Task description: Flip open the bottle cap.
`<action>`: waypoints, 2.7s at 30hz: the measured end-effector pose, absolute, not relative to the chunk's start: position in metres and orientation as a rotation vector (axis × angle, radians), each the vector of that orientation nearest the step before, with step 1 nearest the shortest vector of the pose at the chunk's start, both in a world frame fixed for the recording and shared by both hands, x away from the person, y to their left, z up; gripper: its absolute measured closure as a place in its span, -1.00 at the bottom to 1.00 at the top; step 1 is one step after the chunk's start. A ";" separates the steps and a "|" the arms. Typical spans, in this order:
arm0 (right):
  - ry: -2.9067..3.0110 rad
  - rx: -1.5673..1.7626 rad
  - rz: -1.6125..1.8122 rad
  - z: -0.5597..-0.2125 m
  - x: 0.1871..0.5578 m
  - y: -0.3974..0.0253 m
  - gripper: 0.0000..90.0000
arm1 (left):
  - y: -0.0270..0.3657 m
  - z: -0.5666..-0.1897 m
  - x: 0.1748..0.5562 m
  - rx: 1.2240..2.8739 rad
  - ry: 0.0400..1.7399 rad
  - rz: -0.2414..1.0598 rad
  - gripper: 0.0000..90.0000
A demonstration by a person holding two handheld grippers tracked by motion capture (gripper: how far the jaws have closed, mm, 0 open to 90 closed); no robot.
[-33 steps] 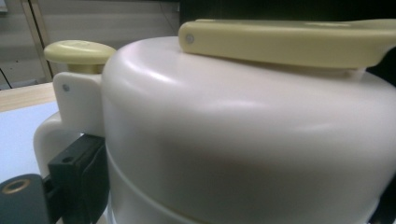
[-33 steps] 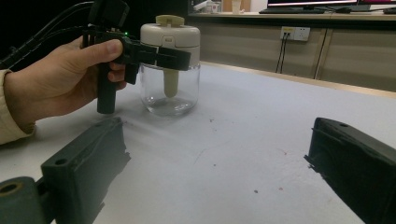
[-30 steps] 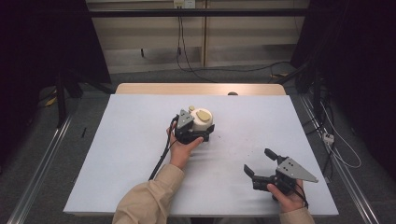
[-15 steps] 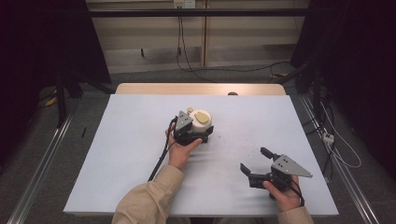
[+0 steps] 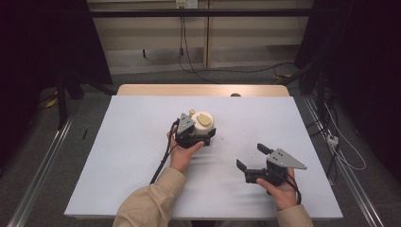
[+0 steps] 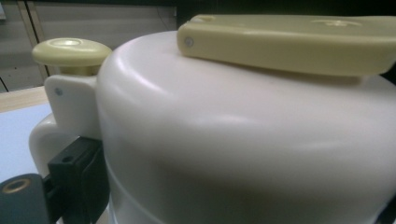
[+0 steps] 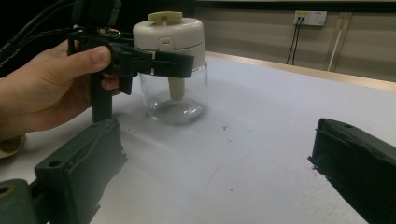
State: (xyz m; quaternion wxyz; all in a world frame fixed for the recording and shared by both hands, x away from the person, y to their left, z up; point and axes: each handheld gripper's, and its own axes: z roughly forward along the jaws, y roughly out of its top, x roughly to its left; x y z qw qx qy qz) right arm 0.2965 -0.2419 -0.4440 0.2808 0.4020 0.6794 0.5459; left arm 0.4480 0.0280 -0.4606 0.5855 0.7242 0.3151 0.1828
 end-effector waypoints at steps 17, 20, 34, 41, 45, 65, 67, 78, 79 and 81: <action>1.869 1.071 1.472 -0.428 0.326 -0.220 -0.55 | 0.028 -0.461 0.448 1.691 0.732 0.427 -0.86; 1.903 1.083 1.491 -0.425 0.330 -0.216 -0.39 | 0.028 -0.461 0.448 1.691 0.733 0.427 -0.86; 1.932 1.087 1.484 -0.412 0.345 -0.202 0.35 | 0.028 -0.461 0.448 1.691 0.736 0.429 -0.86; 1.944 1.124 1.536 -0.412 0.354 -0.200 0.56 | 0.028 -0.461 0.448 1.698 0.728 0.434 -0.86; 1.959 1.123 1.521 -0.409 0.359 -0.197 0.67 | 0.028 -0.461 0.448 1.698 0.728 0.435 -0.86; 1.997 1.122 1.490 -0.394 0.375 -0.181 1.00 | 0.028 -0.461 0.448 1.699 0.729 0.433 -0.86; 2.007 1.127 1.495 -0.394 0.377 -0.180 1.00 | 0.028 -0.461 0.448 1.699 0.728 0.433 -0.86; 2.055 1.120 1.463 -0.392 0.384 -0.167 1.00 | 0.028 -0.461 0.448 1.700 0.729 0.433 -0.86; 2.058 1.123 1.460 -0.392 0.384 -0.167 1.00 | 0.028 -0.461 0.448 1.701 0.729 0.434 -0.86; 2.064 1.119 1.453 -0.391 0.385 -0.165 1.00 | 0.028 -0.461 0.448 1.699 0.730 0.433 -0.86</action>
